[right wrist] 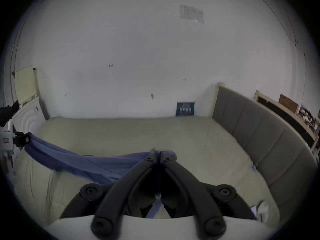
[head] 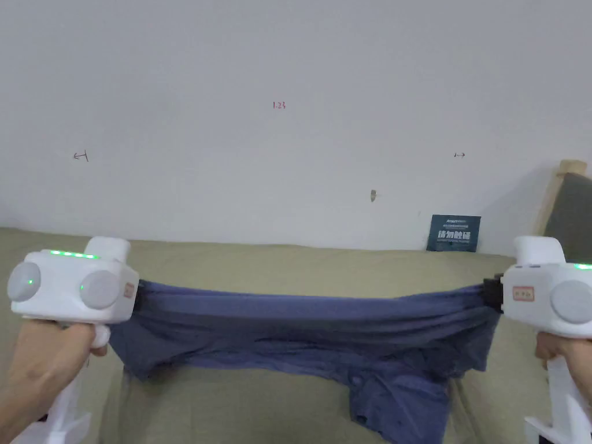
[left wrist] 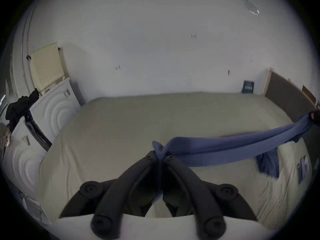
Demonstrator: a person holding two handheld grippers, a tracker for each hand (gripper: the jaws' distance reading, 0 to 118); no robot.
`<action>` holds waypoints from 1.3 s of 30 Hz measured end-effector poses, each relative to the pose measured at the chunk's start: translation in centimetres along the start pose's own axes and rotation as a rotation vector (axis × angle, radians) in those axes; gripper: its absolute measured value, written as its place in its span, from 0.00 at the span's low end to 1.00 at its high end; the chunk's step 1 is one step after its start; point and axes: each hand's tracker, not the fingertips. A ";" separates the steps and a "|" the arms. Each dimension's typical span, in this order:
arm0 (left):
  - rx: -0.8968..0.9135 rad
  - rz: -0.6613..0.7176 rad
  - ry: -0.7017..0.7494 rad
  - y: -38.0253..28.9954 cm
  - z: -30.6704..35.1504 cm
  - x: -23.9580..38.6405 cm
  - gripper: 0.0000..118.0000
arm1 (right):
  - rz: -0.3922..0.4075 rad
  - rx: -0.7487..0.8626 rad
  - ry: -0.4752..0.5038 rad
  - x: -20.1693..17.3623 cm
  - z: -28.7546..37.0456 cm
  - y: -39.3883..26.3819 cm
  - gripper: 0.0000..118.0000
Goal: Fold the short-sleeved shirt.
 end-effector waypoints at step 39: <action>-0.114 0.135 -0.023 -31.8 24.2 -7.6 0.92 | -0.089 -0.253 0.093 3.5 24.6 -30.6 0.96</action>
